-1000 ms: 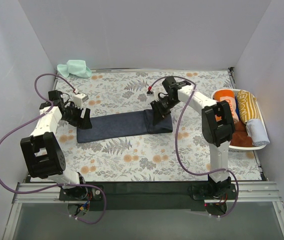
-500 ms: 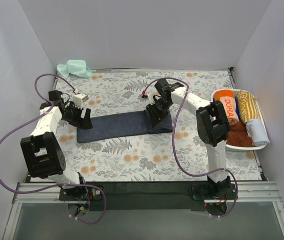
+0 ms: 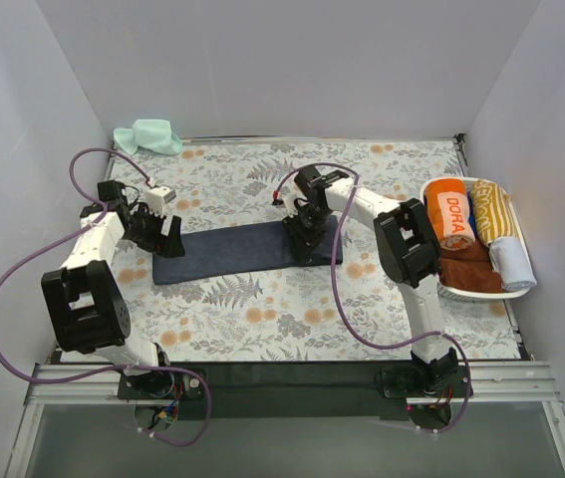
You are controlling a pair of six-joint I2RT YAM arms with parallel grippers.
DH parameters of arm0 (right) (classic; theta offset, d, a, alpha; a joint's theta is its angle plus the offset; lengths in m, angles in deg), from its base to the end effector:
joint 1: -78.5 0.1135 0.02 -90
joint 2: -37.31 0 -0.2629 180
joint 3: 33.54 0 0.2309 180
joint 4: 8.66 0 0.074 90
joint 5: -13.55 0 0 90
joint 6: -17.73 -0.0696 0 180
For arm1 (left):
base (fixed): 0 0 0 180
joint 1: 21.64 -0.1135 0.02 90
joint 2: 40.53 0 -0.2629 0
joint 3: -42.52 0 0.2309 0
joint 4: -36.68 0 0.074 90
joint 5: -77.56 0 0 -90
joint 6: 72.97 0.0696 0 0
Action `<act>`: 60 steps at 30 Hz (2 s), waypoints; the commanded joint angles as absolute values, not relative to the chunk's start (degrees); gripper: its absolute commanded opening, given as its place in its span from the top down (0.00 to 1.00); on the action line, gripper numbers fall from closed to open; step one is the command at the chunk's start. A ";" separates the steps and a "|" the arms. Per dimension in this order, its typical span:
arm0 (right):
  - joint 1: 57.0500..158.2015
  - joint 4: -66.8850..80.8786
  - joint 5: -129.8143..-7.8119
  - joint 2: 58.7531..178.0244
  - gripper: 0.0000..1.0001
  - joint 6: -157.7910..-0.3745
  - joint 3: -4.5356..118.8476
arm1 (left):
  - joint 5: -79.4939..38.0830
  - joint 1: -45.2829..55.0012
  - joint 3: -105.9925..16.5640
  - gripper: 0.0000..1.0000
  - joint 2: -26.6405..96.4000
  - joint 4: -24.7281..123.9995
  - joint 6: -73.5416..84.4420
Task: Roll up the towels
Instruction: Fold the towel
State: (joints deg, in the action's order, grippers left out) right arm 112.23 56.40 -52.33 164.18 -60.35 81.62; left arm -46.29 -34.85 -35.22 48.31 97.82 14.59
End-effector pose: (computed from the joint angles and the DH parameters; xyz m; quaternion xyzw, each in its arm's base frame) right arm 0.3462 0.2654 0.1431 -0.3990 0.8860 0.2251 0.0714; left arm 0.2829 0.0266 0.2064 -0.0842 0.9425 -0.2725 0.1740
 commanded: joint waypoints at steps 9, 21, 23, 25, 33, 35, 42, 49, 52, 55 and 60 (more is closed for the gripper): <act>112.51 57.64 -40.08 166.42 0.76 -61.81 85.05 | -46.37 -34.56 -34.86 0.28 47.98 96.91 13.78; 102.58 59.93 -46.97 157.98 0.78 -53.74 86.55 | -38.38 -31.58 -34.33 0.60 52.46 97.79 13.52; 101.97 60.01 -49.64 158.94 0.83 -52.76 86.29 | -36.28 -30.26 -34.51 0.64 54.04 97.27 12.82; 101.97 59.93 -52.10 159.56 0.85 -51.62 85.15 | -35.21 -29.99 -35.12 0.67 56.05 96.66 12.46; 102.05 58.00 -54.74 162.64 0.89 -49.16 79.00 | -32.57 -28.85 -43.55 0.78 66.07 96.47 13.60; 102.23 56.86 -54.92 162.20 0.90 -48.45 76.02 | -32.92 -28.59 -47.23 0.82 69.94 96.65 14.21; 105.91 55.53 -49.31 158.16 0.91 -49.58 65.03 | -35.73 -26.74 -62.06 0.82 82.33 97.00 16.24; 115.13 54.83 -33.32 150.18 0.76 -51.70 57.99 | -46.17 -19.82 -83.24 0.62 94.72 98.05 12.64; 115.94 54.74 -28.47 147.27 0.71 -52.49 60.18 | -50.32 -17.26 -87.06 0.53 94.92 97.80 11.06; 114.54 54.92 -28.20 145.42 0.70 -53.02 62.99 | -50.68 -16.98 -87.24 0.46 91.93 95.34 7.64; 111.02 54.83 -29.86 144.53 0.71 -51.79 63.26 | -44.27 -16.98 -82.42 0.44 84.12 92.61 2.98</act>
State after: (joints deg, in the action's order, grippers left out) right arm 113.31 54.30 -30.37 146.32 -52.54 61.79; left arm -46.25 -15.29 -84.27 93.31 95.14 7.18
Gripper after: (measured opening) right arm 0.293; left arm 0.562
